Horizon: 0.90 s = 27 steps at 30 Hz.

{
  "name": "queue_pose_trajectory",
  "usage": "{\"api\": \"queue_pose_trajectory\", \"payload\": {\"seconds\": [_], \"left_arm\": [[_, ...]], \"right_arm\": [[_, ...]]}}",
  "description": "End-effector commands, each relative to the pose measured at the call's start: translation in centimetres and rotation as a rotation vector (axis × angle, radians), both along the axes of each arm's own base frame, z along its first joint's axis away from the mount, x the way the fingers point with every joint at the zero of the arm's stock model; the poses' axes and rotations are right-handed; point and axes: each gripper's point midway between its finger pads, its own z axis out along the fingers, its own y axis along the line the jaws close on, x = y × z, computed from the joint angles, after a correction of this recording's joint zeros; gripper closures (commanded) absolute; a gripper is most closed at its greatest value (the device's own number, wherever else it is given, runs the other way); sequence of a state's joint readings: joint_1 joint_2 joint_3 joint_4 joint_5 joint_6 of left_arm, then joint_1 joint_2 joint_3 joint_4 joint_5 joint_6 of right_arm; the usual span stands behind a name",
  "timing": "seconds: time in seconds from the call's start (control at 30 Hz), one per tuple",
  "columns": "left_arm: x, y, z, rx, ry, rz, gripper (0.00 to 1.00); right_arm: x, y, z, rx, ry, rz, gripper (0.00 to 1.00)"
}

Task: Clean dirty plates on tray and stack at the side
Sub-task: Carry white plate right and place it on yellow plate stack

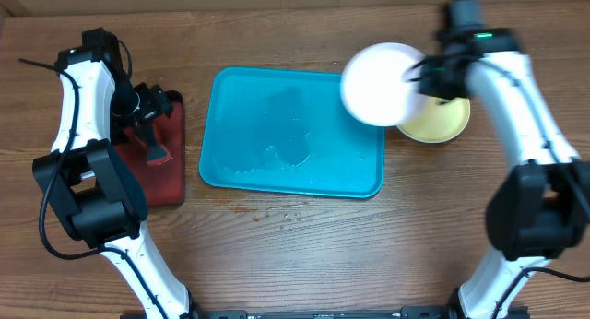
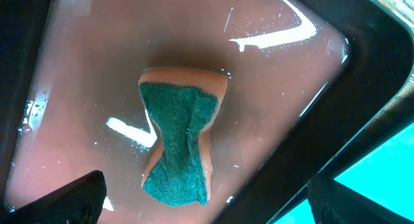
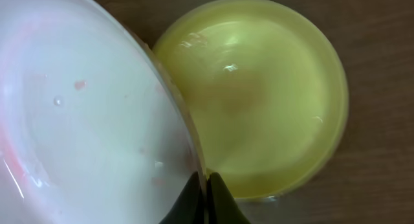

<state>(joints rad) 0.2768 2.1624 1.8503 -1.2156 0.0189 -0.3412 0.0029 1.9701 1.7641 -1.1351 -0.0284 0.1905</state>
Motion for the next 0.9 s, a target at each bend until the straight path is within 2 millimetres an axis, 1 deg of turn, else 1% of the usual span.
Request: {"api": "queue_pose_trajectory", "payload": {"seconds": [0.0, 0.03, 0.07, 0.13, 0.17, 0.27, 0.33, 0.47, 0.53, 0.57, 0.63, 0.7, 0.73, 0.83, 0.87], "left_arm": [[0.5, 0.1, 1.7, 0.005, -0.046, 0.004, 0.0], [0.5, 0.1, 1.7, 0.005, -0.046, 0.004, 0.0], [0.5, 0.1, 1.7, 0.005, -0.046, 0.004, 0.0], [0.5, 0.1, 1.7, 0.005, -0.046, 0.004, 0.0], [0.5, 0.1, 1.7, 0.005, -0.046, 0.004, 0.0], [0.5, 0.1, 1.7, 0.005, -0.046, 0.004, 0.0], [0.5, 0.1, 1.7, 0.005, -0.046, 0.004, 0.0], [0.5, 0.1, 1.7, 0.005, -0.046, 0.004, 0.0], [0.5, 0.1, 1.7, 0.005, -0.046, 0.004, 0.0], [0.5, 0.1, 1.7, 0.005, -0.046, 0.004, 0.0], [0.5, 0.1, 1.7, 0.005, -0.046, 0.004, 0.0], [0.5, 0.1, 1.7, 0.005, -0.046, 0.004, 0.0], [0.5, 0.1, 1.7, 0.005, -0.046, 0.004, 0.0], [0.5, 0.1, 1.7, 0.005, -0.046, 0.004, 0.0], [0.5, 0.1, 1.7, 0.005, -0.046, 0.004, 0.0]], "right_arm": [[-0.9, -2.2, 1.4, 0.165, 0.002, -0.08, 0.96], [-1.4, -3.8, 1.0, 0.167, 0.019, -0.12, 0.96], [-1.9, -5.0, 0.6, 0.169, 0.033, -0.152, 0.96], [-2.9, -7.1, -0.5, 0.171, 0.06, -0.195, 0.96], [-3.4, -7.8, -1.1, 0.17, 0.071, -0.203, 0.96], [-4.1, -9.1, -2.9, 0.173, 0.086, -0.231, 0.96], [-4.1, -9.4, -4.1, 0.171, 0.075, -0.238, 0.96], [-3.5, -9.6, -5.8, 0.167, 0.039, -0.244, 0.95], [-3.0, -9.7, -6.2, 0.165, 0.013, -0.246, 0.87], [-2.8, -9.7, -6.3, 0.163, 0.001, -0.244, 0.77], [-2.4, -9.3, -6.2, 0.176, -0.013, -0.234, 0.46], [-2.0, -8.3, -6.0, 0.213, -0.026, -0.205, 0.44], [-1.9, -7.3, -5.8, 0.246, -0.035, -0.161, 0.44], [-1.7, -5.1, -5.4, 0.308, -0.04, -0.09, 0.37], [-1.9, -4.7, -5.2, 0.315, -0.033, -0.083, 0.32]]}}
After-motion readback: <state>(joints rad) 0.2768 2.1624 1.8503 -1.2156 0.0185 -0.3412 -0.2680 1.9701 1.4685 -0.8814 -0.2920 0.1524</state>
